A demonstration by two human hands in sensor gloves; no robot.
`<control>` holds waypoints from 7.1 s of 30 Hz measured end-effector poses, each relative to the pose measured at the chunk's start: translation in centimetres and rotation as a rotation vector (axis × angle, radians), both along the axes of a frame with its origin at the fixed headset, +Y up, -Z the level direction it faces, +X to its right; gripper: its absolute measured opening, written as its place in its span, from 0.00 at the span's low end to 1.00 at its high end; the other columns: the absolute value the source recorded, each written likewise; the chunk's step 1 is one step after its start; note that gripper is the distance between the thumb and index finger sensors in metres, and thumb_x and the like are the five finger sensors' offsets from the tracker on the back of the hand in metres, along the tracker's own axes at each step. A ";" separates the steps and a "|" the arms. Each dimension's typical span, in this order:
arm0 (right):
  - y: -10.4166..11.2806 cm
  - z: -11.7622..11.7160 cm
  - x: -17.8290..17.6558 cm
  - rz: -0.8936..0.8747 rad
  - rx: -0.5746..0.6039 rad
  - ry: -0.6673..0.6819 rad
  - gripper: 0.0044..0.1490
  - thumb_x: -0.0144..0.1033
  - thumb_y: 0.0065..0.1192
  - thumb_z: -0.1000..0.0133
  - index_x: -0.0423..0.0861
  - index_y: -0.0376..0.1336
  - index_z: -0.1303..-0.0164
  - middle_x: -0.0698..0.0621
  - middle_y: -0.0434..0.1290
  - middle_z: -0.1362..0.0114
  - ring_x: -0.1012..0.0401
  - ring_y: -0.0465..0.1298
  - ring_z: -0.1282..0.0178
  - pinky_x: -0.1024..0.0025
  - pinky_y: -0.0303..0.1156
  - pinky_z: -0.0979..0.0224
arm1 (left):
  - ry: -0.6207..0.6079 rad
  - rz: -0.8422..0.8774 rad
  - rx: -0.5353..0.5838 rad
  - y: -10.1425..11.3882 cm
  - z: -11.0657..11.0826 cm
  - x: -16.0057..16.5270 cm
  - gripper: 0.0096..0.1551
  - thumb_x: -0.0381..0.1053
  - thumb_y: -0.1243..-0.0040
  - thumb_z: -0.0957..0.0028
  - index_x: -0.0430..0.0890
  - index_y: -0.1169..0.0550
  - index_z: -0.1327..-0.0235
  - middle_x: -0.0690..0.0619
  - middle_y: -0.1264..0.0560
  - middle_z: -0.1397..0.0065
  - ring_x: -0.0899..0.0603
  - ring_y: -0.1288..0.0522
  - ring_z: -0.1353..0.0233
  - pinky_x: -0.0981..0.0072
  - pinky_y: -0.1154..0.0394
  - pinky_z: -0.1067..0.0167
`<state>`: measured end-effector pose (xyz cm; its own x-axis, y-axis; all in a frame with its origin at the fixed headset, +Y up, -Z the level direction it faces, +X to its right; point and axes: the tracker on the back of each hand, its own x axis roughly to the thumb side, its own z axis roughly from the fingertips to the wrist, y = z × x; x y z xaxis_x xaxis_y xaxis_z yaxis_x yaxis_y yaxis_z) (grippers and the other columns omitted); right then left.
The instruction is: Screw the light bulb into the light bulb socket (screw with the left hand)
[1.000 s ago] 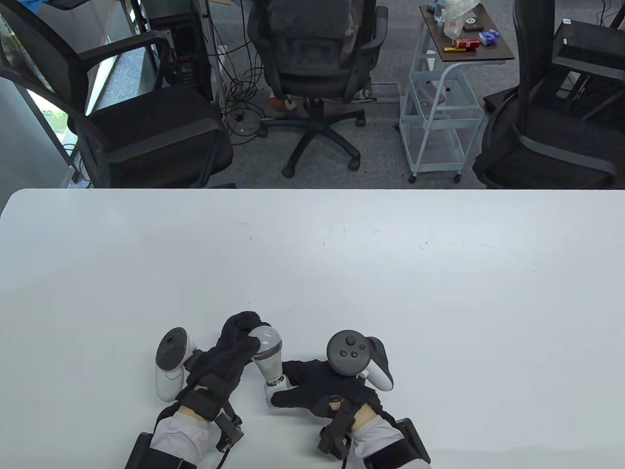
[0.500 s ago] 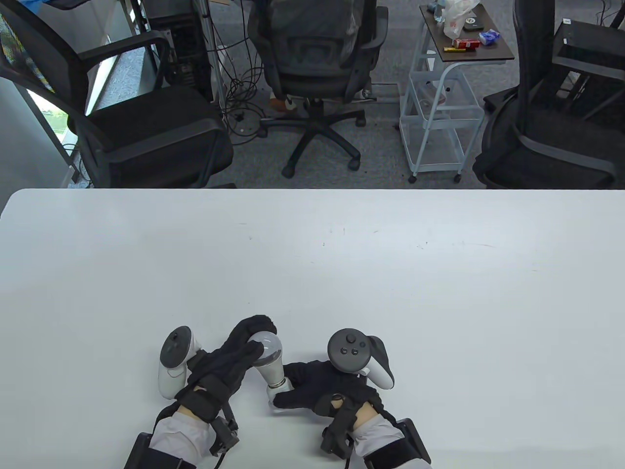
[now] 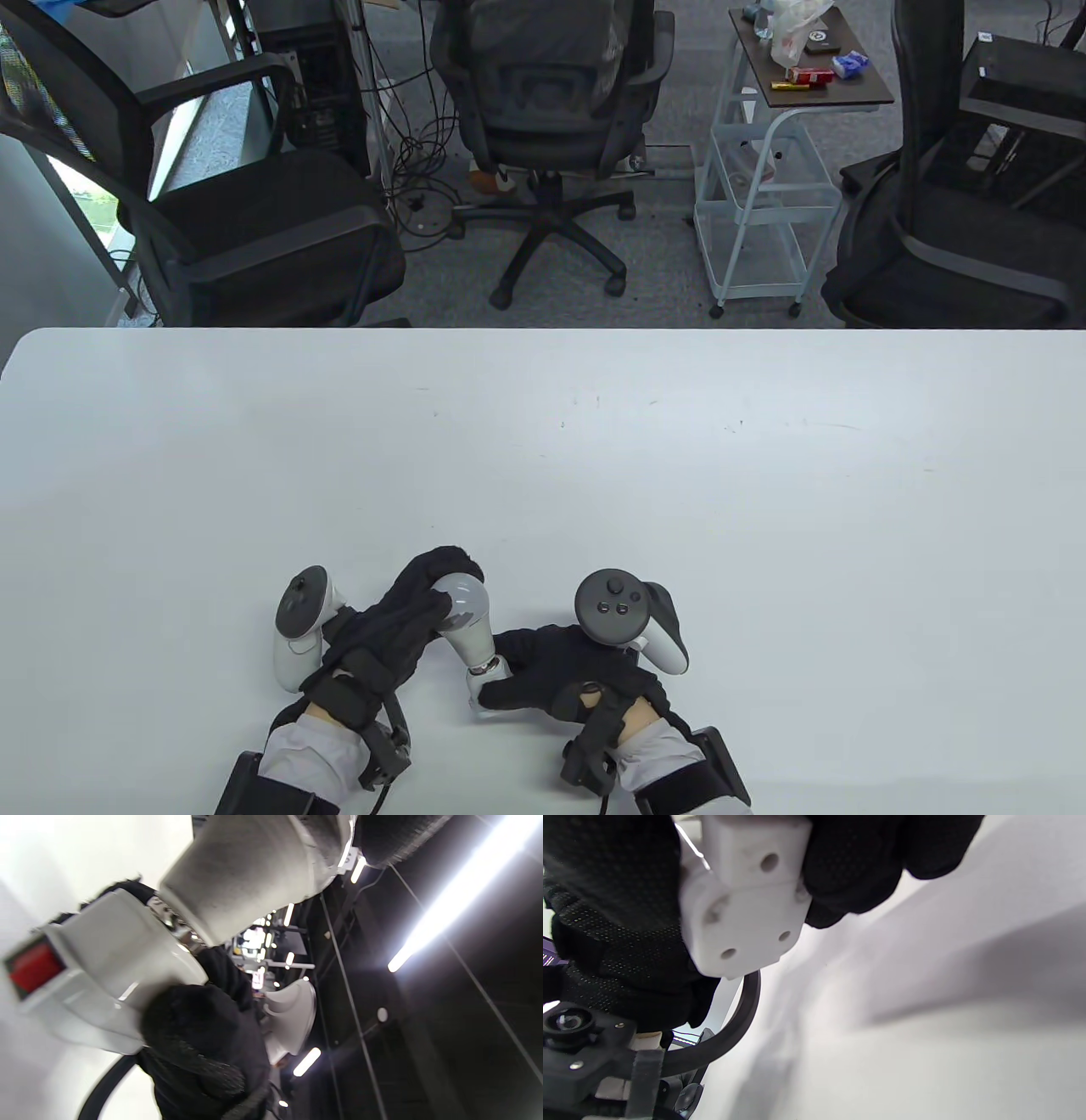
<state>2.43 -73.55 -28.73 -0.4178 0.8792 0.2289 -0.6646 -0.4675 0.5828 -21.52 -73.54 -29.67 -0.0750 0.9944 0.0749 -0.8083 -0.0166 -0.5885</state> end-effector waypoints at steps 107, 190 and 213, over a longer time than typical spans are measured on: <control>-0.9 -0.5 0.7 0.077 -0.027 -0.023 0.41 0.49 0.78 0.49 0.36 0.66 0.36 0.34 0.76 0.39 0.48 0.78 0.51 0.39 0.67 0.32 | 0.001 -0.070 -0.015 -0.9 0.1 0.5 0.45 0.67 0.45 0.32 0.53 0.50 0.11 0.29 0.59 0.15 0.23 0.63 0.19 0.11 0.61 0.35; -0.5 -0.7 1.1 0.090 0.031 -0.094 0.40 0.44 0.82 0.51 0.39 0.66 0.35 0.34 0.74 0.34 0.48 0.77 0.50 0.35 0.62 0.28 | 0.069 -0.208 0.194 2.1 0.4 -0.5 0.37 0.57 0.43 0.32 0.53 0.39 0.11 0.28 0.45 0.15 0.22 0.50 0.17 0.11 0.54 0.32; -3.0 -3.3 6.3 0.003 -0.168 -0.405 0.40 0.43 0.79 0.49 0.47 0.62 0.29 0.40 0.63 0.22 0.38 0.56 0.22 0.32 0.42 0.21 | 0.438 -1.181 0.394 2.9 1.5 -5.0 0.38 0.59 0.52 0.31 0.47 0.41 0.11 0.27 0.49 0.15 0.21 0.55 0.18 0.12 0.57 0.34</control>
